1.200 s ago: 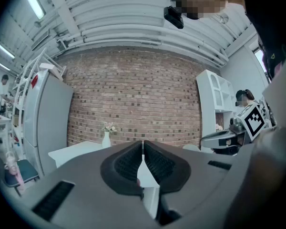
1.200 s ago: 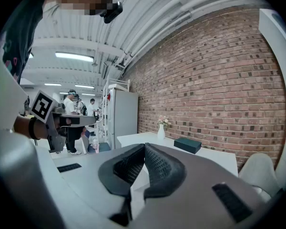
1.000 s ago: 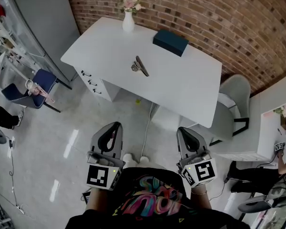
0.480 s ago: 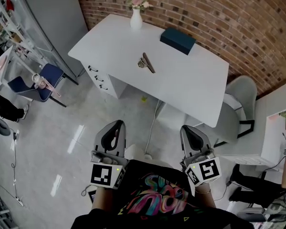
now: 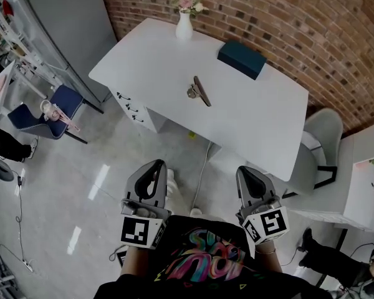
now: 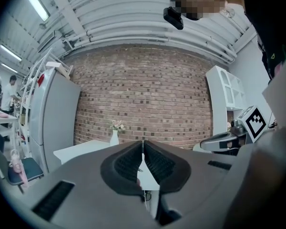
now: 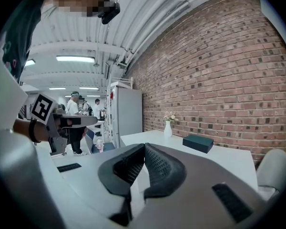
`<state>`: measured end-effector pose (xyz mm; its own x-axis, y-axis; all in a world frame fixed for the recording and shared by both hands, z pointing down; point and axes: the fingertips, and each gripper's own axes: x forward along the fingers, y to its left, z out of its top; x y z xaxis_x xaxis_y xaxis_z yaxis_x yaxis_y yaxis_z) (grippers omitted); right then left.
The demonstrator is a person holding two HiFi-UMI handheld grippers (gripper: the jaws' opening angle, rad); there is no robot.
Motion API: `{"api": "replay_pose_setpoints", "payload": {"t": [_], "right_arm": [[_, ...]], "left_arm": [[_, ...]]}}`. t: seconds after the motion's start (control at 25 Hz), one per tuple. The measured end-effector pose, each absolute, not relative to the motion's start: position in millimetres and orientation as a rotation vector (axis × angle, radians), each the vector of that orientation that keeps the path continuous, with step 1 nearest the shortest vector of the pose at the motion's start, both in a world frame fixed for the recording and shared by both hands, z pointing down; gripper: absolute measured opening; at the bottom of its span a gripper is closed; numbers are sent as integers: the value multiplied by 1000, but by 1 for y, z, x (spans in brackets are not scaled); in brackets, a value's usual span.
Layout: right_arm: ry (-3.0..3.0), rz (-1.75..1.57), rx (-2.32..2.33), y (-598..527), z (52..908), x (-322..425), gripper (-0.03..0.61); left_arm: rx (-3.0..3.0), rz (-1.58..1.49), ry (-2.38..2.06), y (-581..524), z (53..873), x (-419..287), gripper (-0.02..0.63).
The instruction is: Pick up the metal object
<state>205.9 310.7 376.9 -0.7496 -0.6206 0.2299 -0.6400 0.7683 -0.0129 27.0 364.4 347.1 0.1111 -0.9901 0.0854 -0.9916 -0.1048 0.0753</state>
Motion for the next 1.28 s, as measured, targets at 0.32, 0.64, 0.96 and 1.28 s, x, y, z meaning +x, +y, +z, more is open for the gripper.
{"api": "replay_pose_setpoints", "payload": {"t": [0.32,0.64,0.96,1.28], "right_arm": [[-2722,167,1026,207,376,112,17],[-2679,215,1148,125,378,51,17],[-2592,261,1295,86,384,44,17],[-2562,272,1298,37,396,61,17]], "left_arm": [[2267,76,-1968,251,353,-71,32],[2284,103,-1895,167,363,-148,32],[2314,126,-1774,117,388,-167,32],[2345,166,-1717,66,398,-142,32]]}}
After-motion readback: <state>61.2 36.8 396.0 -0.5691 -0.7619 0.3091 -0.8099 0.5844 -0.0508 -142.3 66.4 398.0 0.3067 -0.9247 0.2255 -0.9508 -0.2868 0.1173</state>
